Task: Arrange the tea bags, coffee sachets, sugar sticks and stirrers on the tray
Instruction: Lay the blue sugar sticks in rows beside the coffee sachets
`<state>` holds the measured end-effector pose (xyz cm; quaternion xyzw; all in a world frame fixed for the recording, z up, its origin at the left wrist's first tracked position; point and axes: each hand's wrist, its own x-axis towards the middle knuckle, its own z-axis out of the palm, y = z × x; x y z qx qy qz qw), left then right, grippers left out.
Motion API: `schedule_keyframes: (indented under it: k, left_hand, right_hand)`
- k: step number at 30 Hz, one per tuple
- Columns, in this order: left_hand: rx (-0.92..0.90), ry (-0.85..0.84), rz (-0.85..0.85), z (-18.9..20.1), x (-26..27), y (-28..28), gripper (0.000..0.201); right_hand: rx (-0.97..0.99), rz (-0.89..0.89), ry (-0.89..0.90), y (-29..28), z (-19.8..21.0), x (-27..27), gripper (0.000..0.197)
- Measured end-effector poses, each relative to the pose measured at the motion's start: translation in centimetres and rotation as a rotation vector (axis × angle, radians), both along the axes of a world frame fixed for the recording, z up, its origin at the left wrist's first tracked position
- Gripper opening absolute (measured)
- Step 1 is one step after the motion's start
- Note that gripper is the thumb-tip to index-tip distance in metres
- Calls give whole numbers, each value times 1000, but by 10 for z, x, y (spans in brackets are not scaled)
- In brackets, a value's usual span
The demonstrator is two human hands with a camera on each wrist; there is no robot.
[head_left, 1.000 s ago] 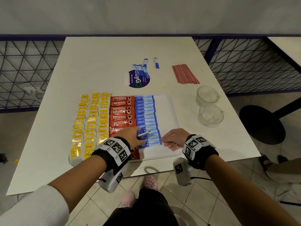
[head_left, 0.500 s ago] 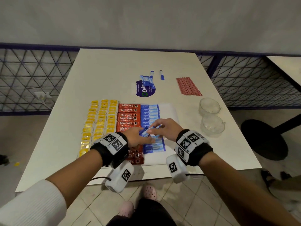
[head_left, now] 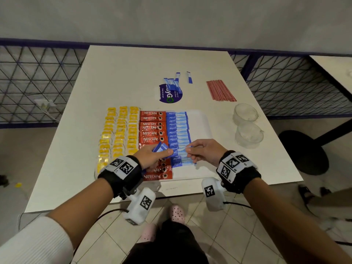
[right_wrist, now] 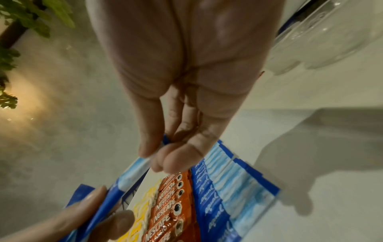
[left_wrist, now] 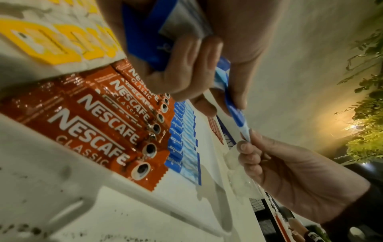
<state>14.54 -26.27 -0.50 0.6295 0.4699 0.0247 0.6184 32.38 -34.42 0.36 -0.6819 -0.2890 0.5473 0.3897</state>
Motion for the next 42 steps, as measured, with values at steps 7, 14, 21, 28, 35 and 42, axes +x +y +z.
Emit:
schedule_keyframes:
  k: [7,14,21,28,35,42]
  left_hand:
    - [182,53,35,-11,5,-7,17]
    - [379,258,-101,-20,10,-9,12]
    - [474,407,-282,-21,24,-17,31]
    - [533,545,-449,-21,36,-19,30]
    - [580,583,-497,-22,42,-20,36]
    - [567,571,-493,-24,42,-21,35]
  right_hand:
    - [-123,-66,51,-15,-11,10,22]
    - [-277,-27,-1,-24,-25,23,31]
    - [-412,8,31,-18,-34,21,17]
    - [-504,56,-140,-9,-40,18,22]
    - [-592,131,-234,-1,-45,17,22]
    - [-562,136,-247,-2,-48,20,20]
